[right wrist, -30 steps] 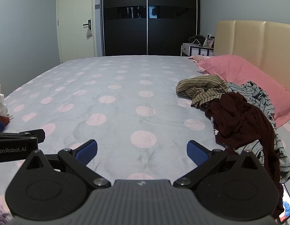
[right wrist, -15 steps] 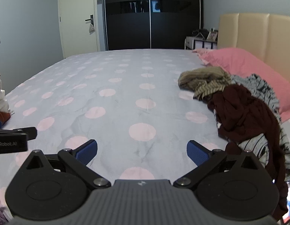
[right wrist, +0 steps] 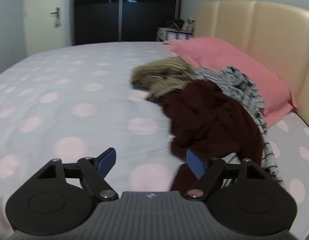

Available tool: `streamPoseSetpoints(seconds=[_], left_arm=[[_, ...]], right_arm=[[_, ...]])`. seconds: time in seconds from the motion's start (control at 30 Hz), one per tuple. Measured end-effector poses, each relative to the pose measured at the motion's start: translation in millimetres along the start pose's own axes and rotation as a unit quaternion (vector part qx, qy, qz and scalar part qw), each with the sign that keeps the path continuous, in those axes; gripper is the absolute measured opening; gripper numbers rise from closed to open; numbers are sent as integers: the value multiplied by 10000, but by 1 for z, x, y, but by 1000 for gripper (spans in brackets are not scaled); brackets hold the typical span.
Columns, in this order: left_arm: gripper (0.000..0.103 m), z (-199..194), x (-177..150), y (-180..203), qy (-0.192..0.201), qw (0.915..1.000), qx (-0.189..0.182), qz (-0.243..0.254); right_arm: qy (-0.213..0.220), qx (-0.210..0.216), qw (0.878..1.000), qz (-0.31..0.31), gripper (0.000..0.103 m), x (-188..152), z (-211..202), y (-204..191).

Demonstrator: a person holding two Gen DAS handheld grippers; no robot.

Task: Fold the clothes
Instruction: 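Reach the right tool into the pile and grasp the maroon sweater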

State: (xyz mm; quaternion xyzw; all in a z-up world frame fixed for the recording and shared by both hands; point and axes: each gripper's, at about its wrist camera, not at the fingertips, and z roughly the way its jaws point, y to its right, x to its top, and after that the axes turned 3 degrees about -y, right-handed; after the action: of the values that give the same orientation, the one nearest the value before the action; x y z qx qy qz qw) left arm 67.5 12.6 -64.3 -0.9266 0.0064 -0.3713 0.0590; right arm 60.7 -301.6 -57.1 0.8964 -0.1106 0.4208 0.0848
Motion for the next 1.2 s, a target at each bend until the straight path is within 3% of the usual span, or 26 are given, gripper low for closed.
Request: streamPoseSetpoints(seconds=[0.07,0.27,0.33,0.43,0.5,0.57,0.7,0.87,1.2], left_arm=[[100,9,-1,1,-115,9999,24,34],[100,32,-2,3,-359,9993,88,34],[100,39,-3,3,-433,9990,128,43],[99,49,-4,4,-577,9982,154,30],[98,55,-4,4,-663,9977,155,20],[98,57,-4,3,-701,9974,160,-9],[98,53,-1,5,-648,9978,110,-55],[98,38,1,6,-508,9987,92,21],[98,-17,5,-12,37,9999,-86,-68]], right_arm=[[-65,-141,9999,-66,66,4,22,10],[-184,-448,9988,-80,64,17,83,33],[-244,-496,9985,-25,58,22,102,40],[-314,-525,9981,28,43,28,121,46],[-346,-536,9980,44,22,30,126,48],[-362,-531,9979,49,12,32,128,50],[-325,-427,9985,83,5,32,119,50],[-152,-151,9997,-96,4,36,88,30],[8,1305,9900,-527,4,19,-32,-66]])
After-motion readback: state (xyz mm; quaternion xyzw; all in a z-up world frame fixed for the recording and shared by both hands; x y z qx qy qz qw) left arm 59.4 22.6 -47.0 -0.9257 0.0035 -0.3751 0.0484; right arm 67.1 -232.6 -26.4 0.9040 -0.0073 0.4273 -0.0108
